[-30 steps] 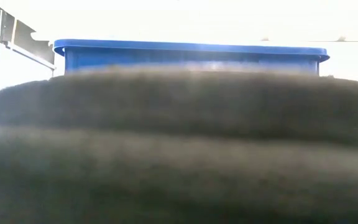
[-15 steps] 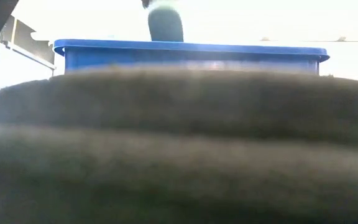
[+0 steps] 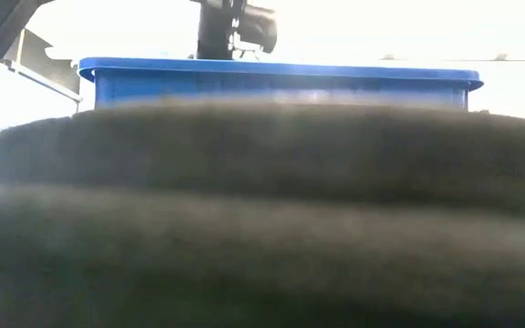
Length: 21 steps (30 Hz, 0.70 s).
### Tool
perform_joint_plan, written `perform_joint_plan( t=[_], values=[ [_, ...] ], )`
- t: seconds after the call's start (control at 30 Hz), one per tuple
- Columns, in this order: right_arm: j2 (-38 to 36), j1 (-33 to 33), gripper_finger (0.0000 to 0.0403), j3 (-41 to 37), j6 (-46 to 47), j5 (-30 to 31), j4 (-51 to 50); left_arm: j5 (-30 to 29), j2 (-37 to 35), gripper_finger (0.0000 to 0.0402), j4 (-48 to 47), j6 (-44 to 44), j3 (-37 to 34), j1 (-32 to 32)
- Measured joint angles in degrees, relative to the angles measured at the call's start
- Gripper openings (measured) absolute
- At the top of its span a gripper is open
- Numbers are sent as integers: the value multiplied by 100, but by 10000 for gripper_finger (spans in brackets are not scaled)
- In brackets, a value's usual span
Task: Pick and place slides into bin
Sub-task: Put the green slide into the blue bin, then adjust the green slide in the blue bin
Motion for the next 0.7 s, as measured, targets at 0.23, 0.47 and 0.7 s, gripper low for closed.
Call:
perform_joint_plan(
  t=[0.23, 0.47, 0.7],
  values=[
    [0, -62, 123, 0, 3, -60, 0, 183, -7, 18, 0, -19, -681, 296],
    [0, -62, 123, 0, -47, 128, 0, 973, -13, 49, 186, 1059, -902, 457],
    [0, -64, 123, 0, -106, 225, 0, 1200, -13, 107, 198, 1321, -878, 442]
  ],
)
